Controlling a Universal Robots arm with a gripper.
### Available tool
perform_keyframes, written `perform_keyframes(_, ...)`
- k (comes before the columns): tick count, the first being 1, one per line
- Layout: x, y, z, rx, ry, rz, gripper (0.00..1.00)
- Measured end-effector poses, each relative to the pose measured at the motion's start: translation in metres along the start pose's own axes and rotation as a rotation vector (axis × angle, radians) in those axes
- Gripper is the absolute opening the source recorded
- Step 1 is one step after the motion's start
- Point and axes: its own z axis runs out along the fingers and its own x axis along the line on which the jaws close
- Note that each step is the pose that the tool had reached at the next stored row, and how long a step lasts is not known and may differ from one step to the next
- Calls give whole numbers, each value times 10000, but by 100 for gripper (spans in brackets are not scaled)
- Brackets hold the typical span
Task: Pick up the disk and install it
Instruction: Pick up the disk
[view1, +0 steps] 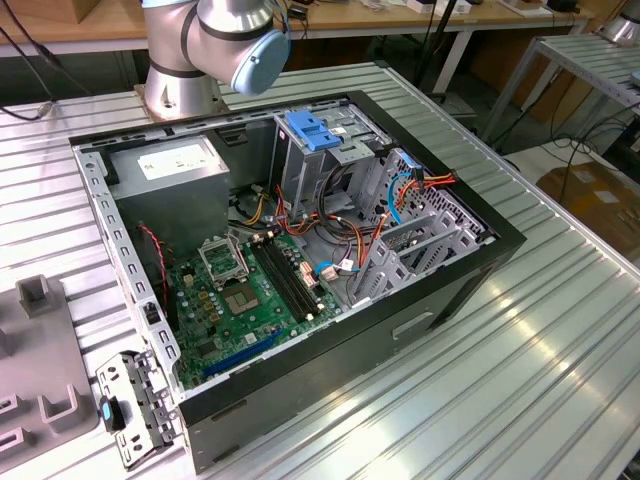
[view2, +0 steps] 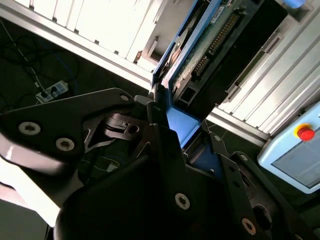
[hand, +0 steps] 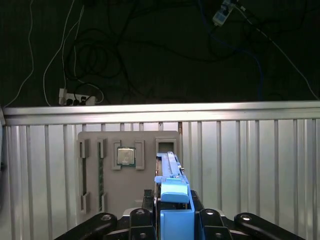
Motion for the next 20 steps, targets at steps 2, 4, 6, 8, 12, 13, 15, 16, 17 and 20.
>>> perform_keyframes(2,0,0,-20,-4,1,0,37)
perform_keyframes(4,1,0,-37,-7,2,0,37)
perform_keyframes(6,1,-1,-52,-10,2,0,37)
perform_keyframes(8,2,-1,-69,-12,2,-1,37)
perform_keyframes(12,3,-2,-113,-18,2,-1,37)
perform_keyframes(13,3,-2,-126,-20,2,-1,37)
perform_keyframes(15,4,-2,-145,-22,2,0,37)
perform_keyframes(16,4,-3,-160,-24,4,-1,37)
perform_keyframes(17,5,-3,-177,-23,10,-1,37)
perform_keyframes(20,6,-4,-212,-25,31,-2,37)
